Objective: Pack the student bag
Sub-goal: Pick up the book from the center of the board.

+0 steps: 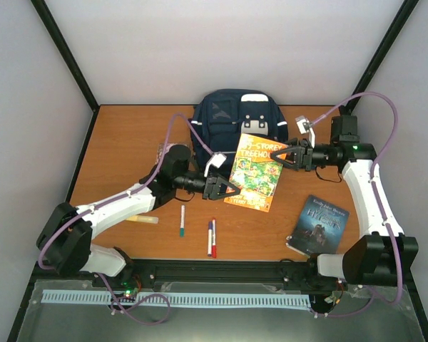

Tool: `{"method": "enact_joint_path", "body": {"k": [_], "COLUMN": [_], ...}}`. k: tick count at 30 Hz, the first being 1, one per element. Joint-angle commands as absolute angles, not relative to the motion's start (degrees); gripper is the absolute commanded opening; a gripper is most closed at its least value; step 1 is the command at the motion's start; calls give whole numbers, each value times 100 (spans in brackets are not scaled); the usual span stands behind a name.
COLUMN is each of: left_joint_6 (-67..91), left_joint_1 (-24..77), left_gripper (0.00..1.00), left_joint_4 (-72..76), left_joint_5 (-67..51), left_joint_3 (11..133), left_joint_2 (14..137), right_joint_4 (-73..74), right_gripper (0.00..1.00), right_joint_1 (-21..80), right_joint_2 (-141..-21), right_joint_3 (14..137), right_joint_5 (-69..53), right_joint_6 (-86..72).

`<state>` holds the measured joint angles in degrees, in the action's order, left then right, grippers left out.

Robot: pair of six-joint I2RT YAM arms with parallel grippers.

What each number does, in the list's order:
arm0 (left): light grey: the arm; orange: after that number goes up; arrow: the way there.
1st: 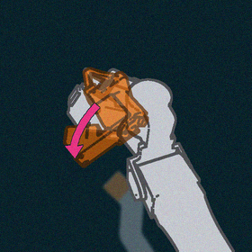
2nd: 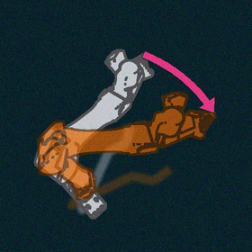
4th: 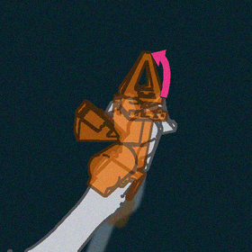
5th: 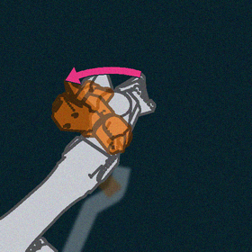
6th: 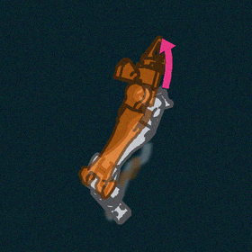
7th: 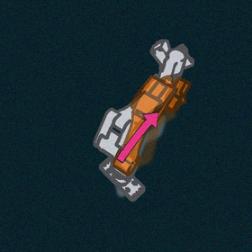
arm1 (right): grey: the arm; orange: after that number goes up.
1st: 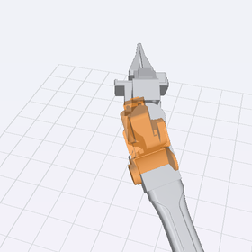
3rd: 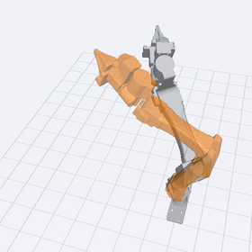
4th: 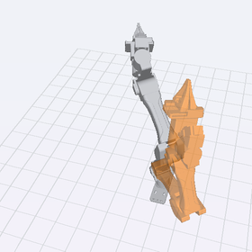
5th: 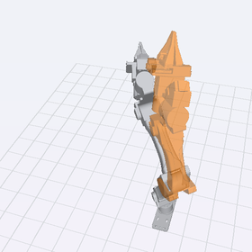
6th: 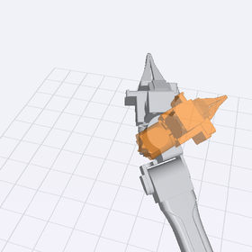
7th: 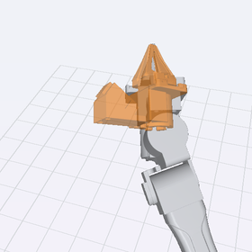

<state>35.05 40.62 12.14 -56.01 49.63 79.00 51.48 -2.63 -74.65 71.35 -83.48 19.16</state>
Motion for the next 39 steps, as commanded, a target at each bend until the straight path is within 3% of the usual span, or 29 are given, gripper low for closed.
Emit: {"method": "enact_joint_path", "body": {"k": [1,7,18,21,24,31,34,39], "left_joint_6": [4312,4557,4827,4873,4834,4702,4663,4493], "left_joint_1": [3997,3999,3999,3997,3999,3999,3990,3989], "left_gripper": [1,1,1,1,1,1,1,2], "left_joint_4": [2623,3028,3459,3548,3485,3107,2948,2638], "left_joint_5": [-4881,-4560,-4593,-4607,-4609,-4468,-4313,-4206], "left_joint_3": [4822,4926,5175,5160,5173,5204,5221,5320], "left_joint_2": [7726,7722,8004,7969,7933,8038,8067,8163], "right_joint_4": [4882,4339,3788,3774,3727,4411,4502,4422], "right_gripper": [63,76,85,93,92,59,36,18], "right_joint_1": [-271,-178,122,124,137,158,158,151], "right_joint_2": [-7349,-7247,-7334,-7394,-7416,-7483,-7408,-7328], "right_joint_3": [6873,6328,6074,6067,6036,6281,6371,6389], "right_joint_5": [-8469,-8395,-7981,-7887,-7999,-9124,-9173,-8898], "right_joint_6": [1764,1251,416,336,283,989,1070,1044]}}
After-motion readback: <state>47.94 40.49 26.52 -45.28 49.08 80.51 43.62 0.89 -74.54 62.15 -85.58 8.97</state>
